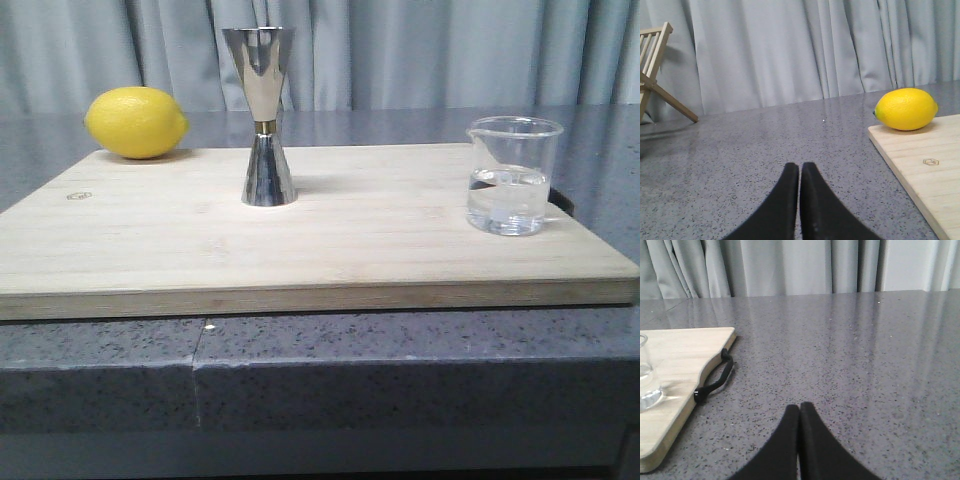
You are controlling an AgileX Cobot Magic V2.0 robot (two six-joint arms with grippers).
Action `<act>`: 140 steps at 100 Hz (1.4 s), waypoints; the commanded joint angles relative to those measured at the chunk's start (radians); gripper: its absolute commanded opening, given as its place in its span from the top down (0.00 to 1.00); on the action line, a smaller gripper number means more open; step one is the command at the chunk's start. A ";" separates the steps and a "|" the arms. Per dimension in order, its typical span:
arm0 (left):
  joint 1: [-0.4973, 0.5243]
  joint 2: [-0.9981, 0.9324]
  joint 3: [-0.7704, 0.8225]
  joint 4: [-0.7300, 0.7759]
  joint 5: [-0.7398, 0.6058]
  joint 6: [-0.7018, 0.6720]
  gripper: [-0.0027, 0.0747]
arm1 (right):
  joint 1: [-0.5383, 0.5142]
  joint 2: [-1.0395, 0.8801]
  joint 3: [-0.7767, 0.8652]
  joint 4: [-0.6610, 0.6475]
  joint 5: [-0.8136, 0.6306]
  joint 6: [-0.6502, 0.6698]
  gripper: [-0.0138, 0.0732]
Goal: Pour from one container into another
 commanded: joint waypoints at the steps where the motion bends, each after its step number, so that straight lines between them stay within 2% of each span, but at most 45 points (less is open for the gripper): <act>1: 0.002 -0.025 0.036 -0.001 -0.072 -0.006 0.99 | 0.000 -0.018 0.026 -0.014 -0.080 -0.010 0.93; 56: 0.002 -0.025 0.036 -0.001 -0.072 -0.006 0.99 | 0.000 -0.018 0.026 -0.014 -0.080 -0.010 0.93; 73: 0.002 -0.025 0.036 -0.001 -0.072 -0.006 0.99 | 0.000 -0.018 0.026 -0.099 -0.080 -0.010 0.93; 112: 0.002 -0.025 0.036 -0.001 -0.072 -0.006 0.99 | 0.000 -0.018 0.026 -0.098 -0.084 -0.010 0.93; 118: 0.002 -0.025 0.036 -0.001 -0.104 -0.006 0.99 | 0.000 -0.018 0.026 -0.097 -0.114 -0.008 0.93; 130: 0.002 -0.025 0.031 -0.043 -0.158 -0.006 0.99 | 0.000 -0.018 0.022 0.046 -0.174 -0.004 0.93; 140: 0.002 -0.025 0.006 -0.081 -0.148 -0.006 0.99 | 0.000 -0.018 -0.012 0.117 -0.155 -0.004 0.93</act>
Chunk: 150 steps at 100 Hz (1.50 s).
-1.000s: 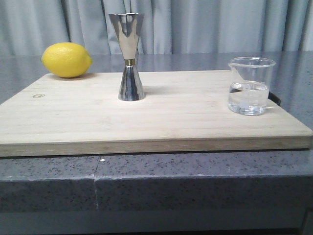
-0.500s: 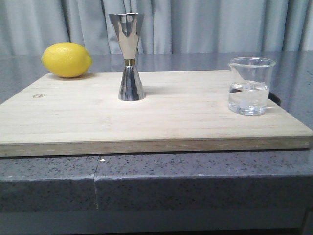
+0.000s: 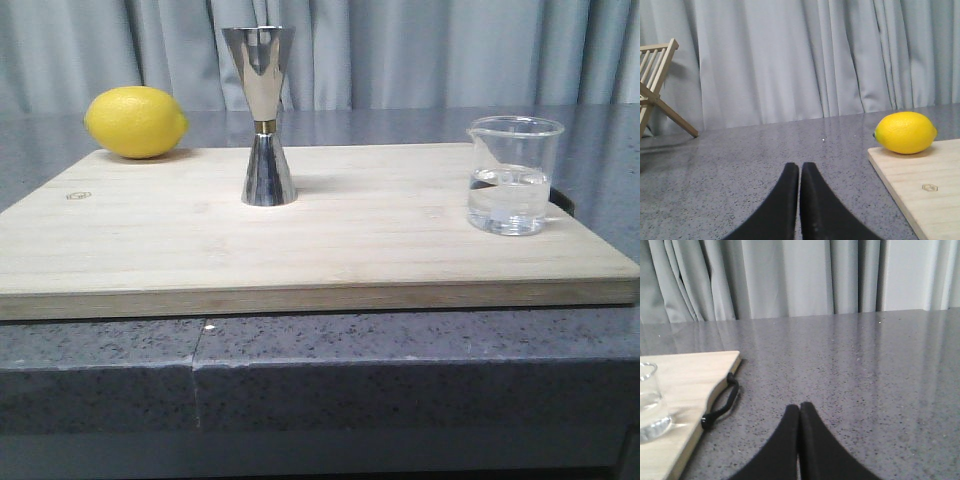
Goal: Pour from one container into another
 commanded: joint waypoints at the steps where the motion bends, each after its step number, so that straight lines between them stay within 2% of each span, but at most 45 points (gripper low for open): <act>1: 0.002 -0.025 0.003 -0.046 -0.078 -0.006 0.99 | 0.000 -0.018 -0.016 0.069 -0.079 -0.004 0.93; 35: 0.002 0.089 -0.303 -0.077 0.208 0.004 0.99 | 0.000 0.110 -0.306 0.038 0.148 -0.008 0.93; 49: 0.002 0.202 -0.445 -0.019 0.302 0.004 0.99 | 0.000 0.210 -0.416 0.013 0.169 -0.008 0.93; 60: 0.002 0.274 -0.518 -0.017 0.310 0.004 0.99 | 0.000 0.267 -0.475 0.013 0.165 -0.008 0.93; 122: 0.002 0.310 -0.527 -0.017 0.296 0.004 0.99 | 0.000 0.273 -0.482 0.013 0.161 -0.008 0.93; 138: 0.002 0.310 -0.527 -0.019 0.296 0.004 0.99 | 0.000 0.273 -0.482 0.013 0.204 -0.008 0.93; 143: 0.002 0.310 -0.527 -0.019 0.298 -0.001 0.99 | 0.000 0.273 -0.482 0.013 0.208 -0.008 0.91; 150: 0.005 0.310 -0.527 -0.019 0.298 -0.015 0.95 | 0.000 0.273 -0.482 0.013 0.205 -0.008 0.81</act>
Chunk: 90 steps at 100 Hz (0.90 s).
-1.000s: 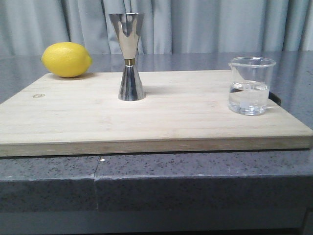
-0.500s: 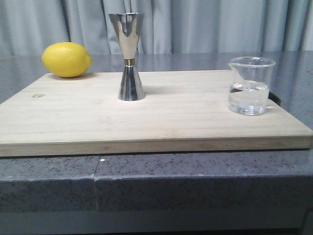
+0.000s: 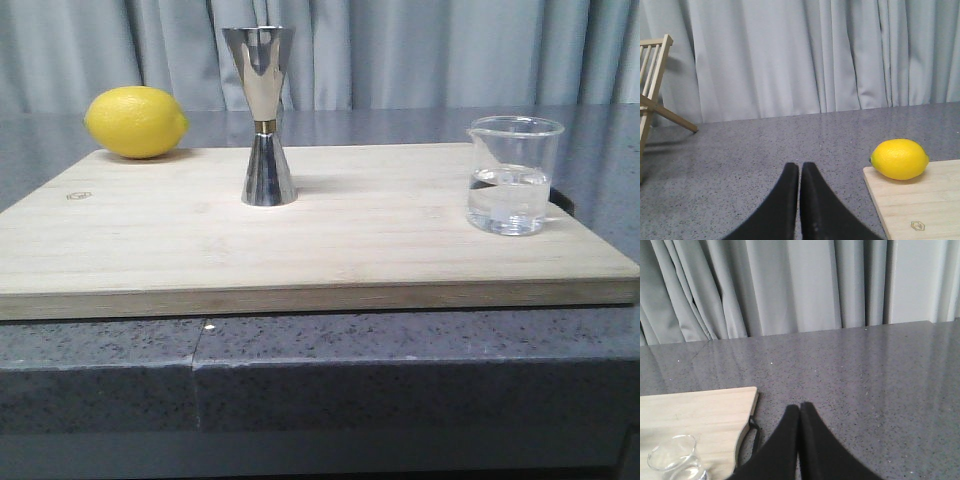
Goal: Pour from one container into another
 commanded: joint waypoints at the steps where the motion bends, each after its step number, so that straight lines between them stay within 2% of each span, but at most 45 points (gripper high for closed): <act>1: 0.004 0.020 -0.033 -0.003 -0.070 -0.023 0.93 | 0.000 0.020 -0.033 -0.011 -0.072 -0.009 0.79; 7: 0.006 0.020 -0.033 -0.003 -0.070 -0.034 0.81 | 0.000 0.020 -0.033 -0.011 -0.079 -0.009 0.65; 19: 0.006 0.020 -0.033 -0.011 -0.070 -0.034 0.39 | 0.000 0.020 -0.033 -0.011 -0.094 -0.009 0.34; 24: 0.006 0.020 -0.033 -0.024 -0.073 -0.034 0.28 | 0.000 0.020 -0.033 -0.011 -0.094 -0.009 0.26; 29: 0.006 0.020 -0.033 -0.029 -0.073 -0.034 0.22 | 0.000 0.020 -0.033 -0.011 -0.096 -0.009 0.22; 90: 0.006 0.033 -0.047 -0.029 -0.057 -0.034 0.21 | 0.000 0.040 -0.050 0.004 -0.108 -0.009 0.21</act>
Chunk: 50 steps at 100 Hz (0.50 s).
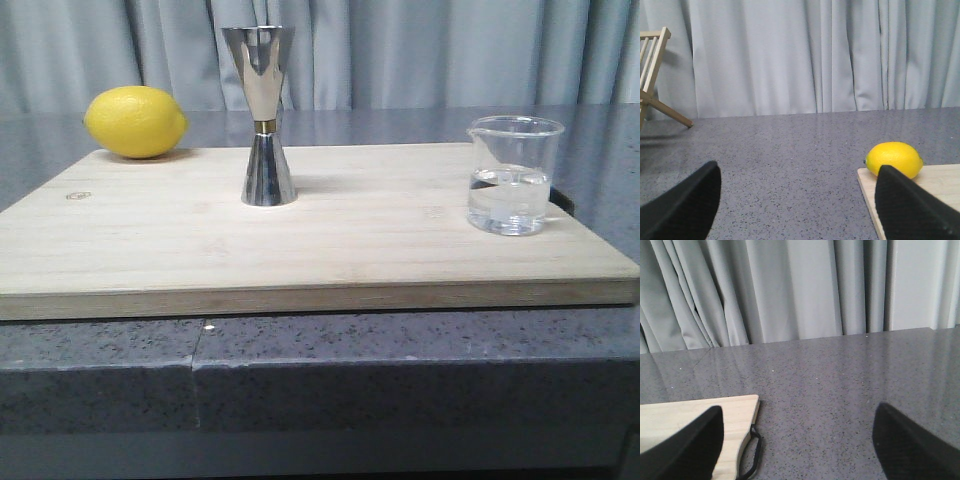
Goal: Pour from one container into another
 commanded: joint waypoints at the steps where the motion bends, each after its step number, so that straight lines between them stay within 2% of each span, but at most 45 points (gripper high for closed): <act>1: 0.003 0.032 -0.046 -0.009 -0.059 -0.012 0.21 | 0.000 0.038 -0.049 0.000 -0.071 -0.009 0.21; 16: 0.003 0.113 -0.128 -0.009 0.065 -0.012 0.21 | 0.000 0.118 -0.127 -0.007 0.024 -0.009 0.21; 26: 0.003 0.203 -0.199 -0.009 0.194 -0.012 0.21 | 0.000 0.194 -0.186 -0.028 0.096 -0.009 0.20; 43: 0.003 0.371 -0.318 -0.049 0.390 -0.006 0.21 | 0.000 0.310 -0.263 -0.031 0.182 -0.009 0.10; 50: 0.003 0.440 -0.355 -0.084 0.435 -0.002 0.21 | 0.000 0.351 -0.283 -0.031 0.213 -0.009 0.10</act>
